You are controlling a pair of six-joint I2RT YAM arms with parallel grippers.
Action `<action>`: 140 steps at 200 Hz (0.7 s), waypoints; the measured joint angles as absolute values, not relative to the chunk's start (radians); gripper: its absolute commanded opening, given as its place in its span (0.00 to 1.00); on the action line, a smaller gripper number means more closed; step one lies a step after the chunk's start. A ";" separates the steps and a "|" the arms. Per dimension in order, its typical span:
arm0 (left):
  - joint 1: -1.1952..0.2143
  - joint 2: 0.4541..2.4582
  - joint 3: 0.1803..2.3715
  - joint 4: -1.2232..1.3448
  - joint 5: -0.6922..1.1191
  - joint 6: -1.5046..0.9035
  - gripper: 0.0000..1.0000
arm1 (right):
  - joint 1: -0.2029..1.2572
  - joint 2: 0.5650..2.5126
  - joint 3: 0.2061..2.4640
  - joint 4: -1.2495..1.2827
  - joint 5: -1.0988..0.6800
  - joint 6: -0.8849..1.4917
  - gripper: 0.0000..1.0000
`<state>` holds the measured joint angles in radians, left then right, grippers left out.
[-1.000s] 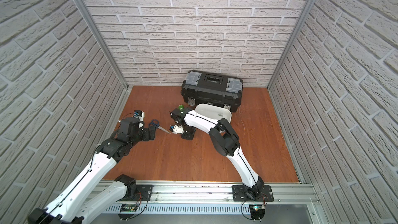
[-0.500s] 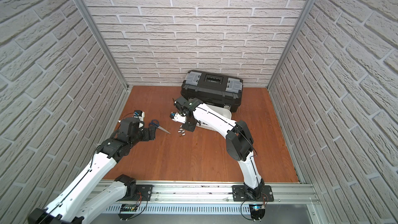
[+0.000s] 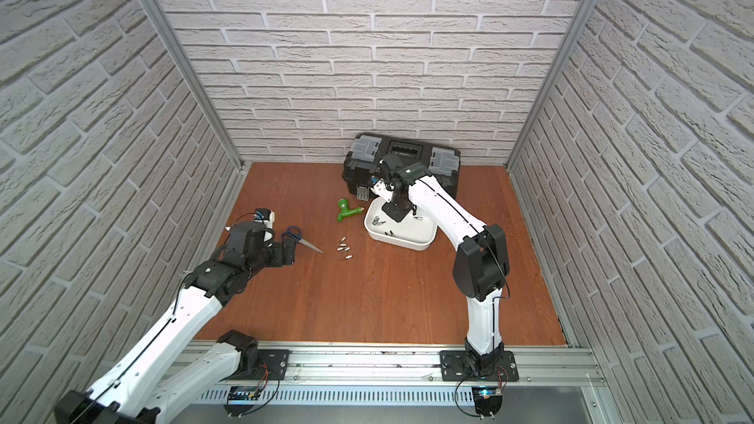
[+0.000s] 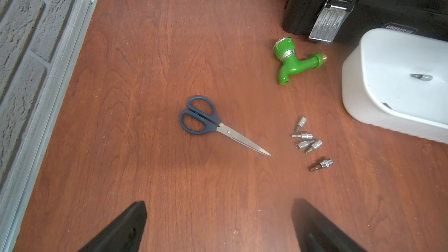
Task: Put the bit on the desktop into the storage box
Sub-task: Place the screwdriver bit in the storage box.
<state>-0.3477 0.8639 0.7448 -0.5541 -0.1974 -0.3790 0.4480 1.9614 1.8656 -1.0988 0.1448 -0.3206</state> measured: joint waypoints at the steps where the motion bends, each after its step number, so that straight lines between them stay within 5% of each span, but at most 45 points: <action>1: -0.348 0.864 0.745 -0.554 -0.197 -0.379 0.98 | 0.447 1.961 1.864 -1.099 0.145 -0.320 0.06; 140: -0.347 0.880 0.746 -0.554 -0.188 -0.379 0.98 | 0.357 2.074 1.784 -1.037 0.164 -0.236 0.08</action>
